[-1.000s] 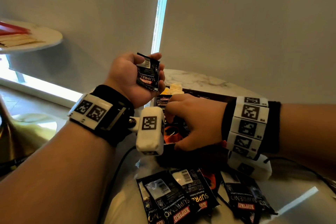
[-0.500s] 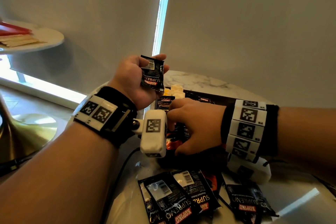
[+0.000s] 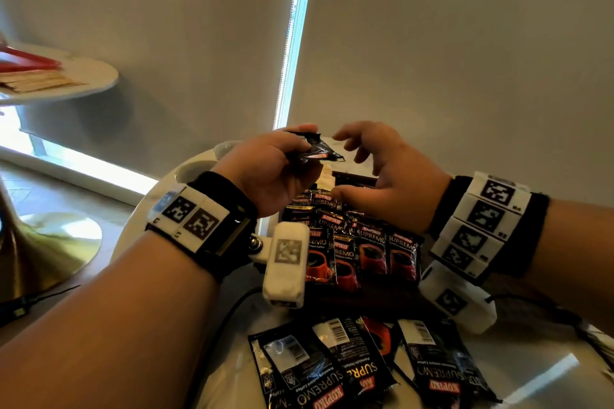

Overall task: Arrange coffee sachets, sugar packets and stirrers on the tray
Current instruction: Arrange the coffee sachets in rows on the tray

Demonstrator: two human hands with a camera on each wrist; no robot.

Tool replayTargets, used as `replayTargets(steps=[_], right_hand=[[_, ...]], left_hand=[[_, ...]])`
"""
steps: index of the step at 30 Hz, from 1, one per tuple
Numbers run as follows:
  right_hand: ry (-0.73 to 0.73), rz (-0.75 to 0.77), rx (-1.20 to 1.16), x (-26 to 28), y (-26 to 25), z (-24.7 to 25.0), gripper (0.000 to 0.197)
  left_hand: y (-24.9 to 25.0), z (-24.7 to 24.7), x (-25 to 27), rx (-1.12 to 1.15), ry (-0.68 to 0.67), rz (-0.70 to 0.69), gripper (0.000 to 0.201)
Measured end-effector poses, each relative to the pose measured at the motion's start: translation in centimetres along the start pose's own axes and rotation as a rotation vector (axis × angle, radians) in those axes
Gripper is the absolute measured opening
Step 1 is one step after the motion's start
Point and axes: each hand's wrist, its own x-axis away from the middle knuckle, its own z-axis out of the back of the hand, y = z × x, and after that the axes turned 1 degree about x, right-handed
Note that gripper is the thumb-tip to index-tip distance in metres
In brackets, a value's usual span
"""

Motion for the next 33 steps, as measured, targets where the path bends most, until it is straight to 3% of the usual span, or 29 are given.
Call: replayTargets(steps=[4,6,9,13,15,20,22,25,28,33], right_hand=[[0.055,0.087,0.041,-0.2,-0.2,-0.3,0.023],[0.098,0.092,0.031,-0.4,-0.2,-0.3,0.011],[0.132,0.04,0.0,-0.4,-0.2,-0.1,0.013],[0.21,-0.018,-0.028,-0.6,0.2,0.2,0.013],[0.205,-0.052,-0.041,-0.7,0.3,0.4,0.016],[0.158,-0.096,-0.068,-0.5,0.2,0.2,0.016],[0.164,-0.091,-0.098,-0.2,0.3,-0.1,0.011],[0.091,-0.033,-0.045,0.2,0.4,0.3,0.043],[-0.137,0.096,0.199,0.4,0.2,0.7,0.062],[-0.151,0.106,0.244,0.6,0.2,0.3,0.043]], left_hand=[[-0.6,-0.4,0.0,-0.023,0.006,0.03,0.024],[-0.7,-0.5,0.0,-0.029,0.012,0.066,0.018],[-0.7,-0.2,-0.1,-0.075,-0.007,0.19,0.01],[-0.6,0.6,-0.6,-0.171,-0.036,0.231,0.045],[-0.6,0.7,-0.6,-0.191,-0.067,0.2,0.049],[-0.9,0.3,-0.1,-0.234,-0.231,0.158,0.036],[-0.9,-0.1,0.3,-0.207,-0.225,0.151,0.021],[-0.7,-0.4,0.6,-0.21,-0.162,0.139,0.011],[-0.9,-0.1,0.4,-0.223,-0.152,0.137,0.027],[-1.0,-0.3,0.3,-0.266,-0.146,0.21,0.017]])
